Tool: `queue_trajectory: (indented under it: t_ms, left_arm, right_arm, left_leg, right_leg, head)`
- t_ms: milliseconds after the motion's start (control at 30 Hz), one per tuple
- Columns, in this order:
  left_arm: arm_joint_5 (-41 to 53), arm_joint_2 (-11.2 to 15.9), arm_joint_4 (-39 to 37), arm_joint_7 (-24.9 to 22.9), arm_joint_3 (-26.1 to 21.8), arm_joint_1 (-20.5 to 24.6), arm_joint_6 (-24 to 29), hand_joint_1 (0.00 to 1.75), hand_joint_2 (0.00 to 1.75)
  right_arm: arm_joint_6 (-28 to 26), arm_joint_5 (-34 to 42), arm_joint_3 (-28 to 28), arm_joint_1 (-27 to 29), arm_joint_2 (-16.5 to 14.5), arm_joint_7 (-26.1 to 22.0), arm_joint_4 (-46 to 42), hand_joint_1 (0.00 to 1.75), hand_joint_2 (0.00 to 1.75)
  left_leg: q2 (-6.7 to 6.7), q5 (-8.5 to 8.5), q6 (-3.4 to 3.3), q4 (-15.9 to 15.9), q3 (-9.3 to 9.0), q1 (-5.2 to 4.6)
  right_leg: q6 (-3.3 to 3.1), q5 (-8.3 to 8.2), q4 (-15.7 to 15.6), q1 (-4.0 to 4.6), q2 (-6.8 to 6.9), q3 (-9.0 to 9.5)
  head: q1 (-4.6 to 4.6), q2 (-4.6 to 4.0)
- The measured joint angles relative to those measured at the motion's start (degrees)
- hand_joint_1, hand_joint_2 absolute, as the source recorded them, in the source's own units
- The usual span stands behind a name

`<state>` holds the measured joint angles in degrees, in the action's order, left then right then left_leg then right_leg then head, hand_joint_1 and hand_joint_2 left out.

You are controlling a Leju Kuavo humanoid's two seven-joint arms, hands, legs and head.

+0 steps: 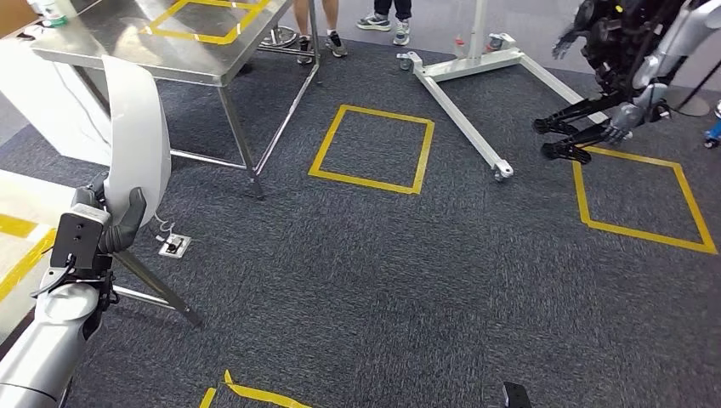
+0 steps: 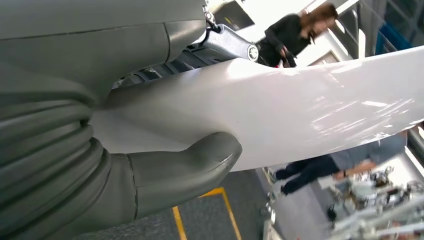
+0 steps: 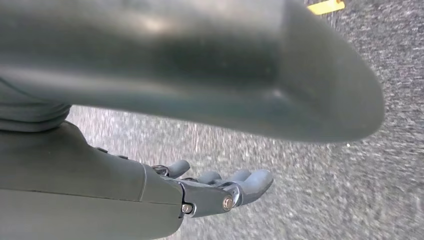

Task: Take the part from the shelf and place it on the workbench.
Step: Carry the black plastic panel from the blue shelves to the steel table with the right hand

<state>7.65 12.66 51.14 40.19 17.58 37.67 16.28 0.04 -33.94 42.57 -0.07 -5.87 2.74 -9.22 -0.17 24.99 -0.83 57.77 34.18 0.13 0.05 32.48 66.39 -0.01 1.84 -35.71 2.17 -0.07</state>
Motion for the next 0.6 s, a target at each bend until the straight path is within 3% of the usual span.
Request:
queue_trajectory:
  t_ms: [67,100,167,233,300,367,400,467,533,600]
  left_arm:
    - [-0.04,-0.13,-0.14,-0.05,0.0,0.02,0.16,1.75,1.75]
    - [-0.14,-0.15,-0.21,-0.07,0.0,-0.01,0.22,1.75,1.75]
    - [-0.42,0.04,-0.28,-0.07,0.0,0.01,0.31,1.75,1.75]
    - [-0.77,0.25,-0.28,-0.05,0.0,0.31,0.51,1.75,1.75]
    - [-1.19,0.6,-0.33,-0.06,-0.01,0.63,0.76,1.75,1.75]
    - [-1.5,1.11,-0.43,-0.07,-0.03,0.72,0.86,1.75,1.75]
    - [-1.61,1.4,-0.5,-0.05,-0.03,0.71,0.86,1.75,1.75]
    - [-1.74,1.95,-0.71,-0.06,-0.03,0.94,0.86,1.75,1.75]
    - [-2.01,2.11,-0.89,-0.07,0.0,1.18,0.89,1.75,1.75]
    - [-2.32,2.07,-1.06,-0.08,0.06,1.08,0.98,1.75,1.75]
  right_arm:
    - [0.08,-0.05,0.01,0.23,0.1,0.0,0.0,0.0,0.0]
    - [0.19,-0.14,0.01,0.27,0.16,0.01,0.0,0.0,0.0]
    - [0.42,-0.34,0.01,0.21,0.27,0.01,0.0,0.0,0.0]
    - [0.49,-0.49,0.01,0.12,0.37,0.13,0.02,0.0,0.0]
    - [0.45,-0.62,0.01,0.08,0.42,0.39,0.05,0.0,0.0]
    - [0.38,-0.7,0.02,0.0,0.46,0.6,0.07,0.0,0.0]
    - [0.37,-0.7,0.03,-0.11,0.49,0.67,0.07,0.0,0.0]
    - [0.36,-0.69,0.03,-0.21,0.51,0.74,0.07,0.0,0.0]
    - [0.31,-0.69,0.03,0.01,0.52,0.81,0.07,0.0,0.0]
    - [0.25,-0.69,0.03,0.18,0.54,0.84,0.07,0.0,0.0]
  left_leg:
    - [-1.57,-0.13,-0.08,0.12,0.32,0.1]
    - [-2.45,-0.16,-0.02,0.25,0.48,0.17]
    - [-4.06,-0.17,0.28,0.61,0.65,0.41]
    - [-5.55,-0.04,0.95,1.16,0.95,0.63]
    - [-6.94,-0.12,1.89,1.39,1.42,0.72]
    - [-8.19,-0.54,2.8,1.0,1.79,0.86]
    - [-7.87,-0.55,3.08,1.04,1.99,0.94]
    - [-4.72,1.22,3.42,3.81,3.47,0.83]
    - [-1.11,5.02,3.62,10.98,6.62,0.7]
    - [-0.24,7.19,3.74,16.91,9.15,0.72]
  right_leg:
    - [0.33,2.86,7.22,-0.32,-1.42,-3.67]
    - [0.45,2.98,8.96,-0.45,-1.54,-4.71]
    - [0.65,0.01,5.55,-0.77,-1.97,-3.36]
    - [0.95,-3.28,-2.13,-1.25,-4.39,0.27]
    - [0.74,-4.2,-5.95,-1.36,-5.86,2.02]
    - [-0.16,-4.31,-6.11,-1.15,-4.67,2.04]
    - [-0.66,-4.49,-6.26,-1.1,-3.98,2.09]
    - [-1.59,-4.83,-6.61,-1.11,-2.62,2.13]
    - [-2.12,-4.83,-6.68,-0.84,-1.18,2.05]
    - [-2.28,-4.74,-6.67,-0.58,0.39,2.0]
  head:
    - [0.05,0.0]
    - [0.07,0.0]
    - [0.07,0.0]
    - [0.12,0.0]
    - [0.15,0.0]
    - [0.17,0.0]
    - [0.17,0.0]
    - [-0.15,0.0]
    - [-0.49,0.0]
    - [-0.55,0.0]
